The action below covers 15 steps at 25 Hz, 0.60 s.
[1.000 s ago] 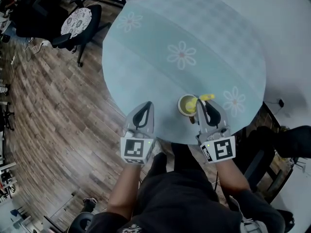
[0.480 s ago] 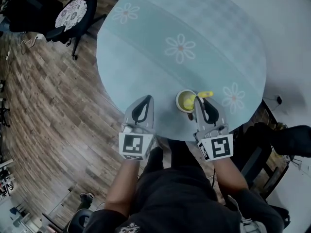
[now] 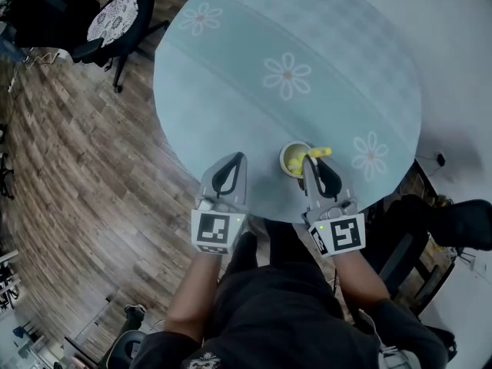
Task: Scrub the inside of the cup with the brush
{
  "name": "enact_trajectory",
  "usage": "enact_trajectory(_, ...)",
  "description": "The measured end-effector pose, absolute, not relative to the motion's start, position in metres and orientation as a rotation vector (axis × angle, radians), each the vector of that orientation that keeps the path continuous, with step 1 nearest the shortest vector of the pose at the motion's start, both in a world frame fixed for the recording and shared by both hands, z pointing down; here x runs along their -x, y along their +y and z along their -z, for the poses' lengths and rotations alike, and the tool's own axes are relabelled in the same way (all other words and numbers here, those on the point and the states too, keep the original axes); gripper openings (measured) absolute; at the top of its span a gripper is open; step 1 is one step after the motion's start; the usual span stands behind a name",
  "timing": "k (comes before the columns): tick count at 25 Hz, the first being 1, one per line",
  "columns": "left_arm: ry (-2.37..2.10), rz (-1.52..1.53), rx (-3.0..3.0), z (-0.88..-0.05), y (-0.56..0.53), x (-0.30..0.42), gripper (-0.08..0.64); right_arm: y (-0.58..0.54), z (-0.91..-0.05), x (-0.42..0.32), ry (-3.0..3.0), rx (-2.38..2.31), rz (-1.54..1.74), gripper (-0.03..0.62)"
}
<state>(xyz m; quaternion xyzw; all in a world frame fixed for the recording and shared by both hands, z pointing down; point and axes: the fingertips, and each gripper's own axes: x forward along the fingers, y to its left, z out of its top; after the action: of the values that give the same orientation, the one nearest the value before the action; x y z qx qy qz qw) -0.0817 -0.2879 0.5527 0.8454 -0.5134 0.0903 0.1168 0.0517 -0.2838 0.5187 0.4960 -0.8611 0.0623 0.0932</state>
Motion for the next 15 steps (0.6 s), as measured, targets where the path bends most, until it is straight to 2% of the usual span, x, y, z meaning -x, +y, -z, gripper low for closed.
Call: enact_trajectory(15, -1.548, -0.279, -2.418, -0.56, -0.277, 0.105, -0.002, -0.3, -0.517, -0.037, -2.59, -1.507, -0.229, 0.038)
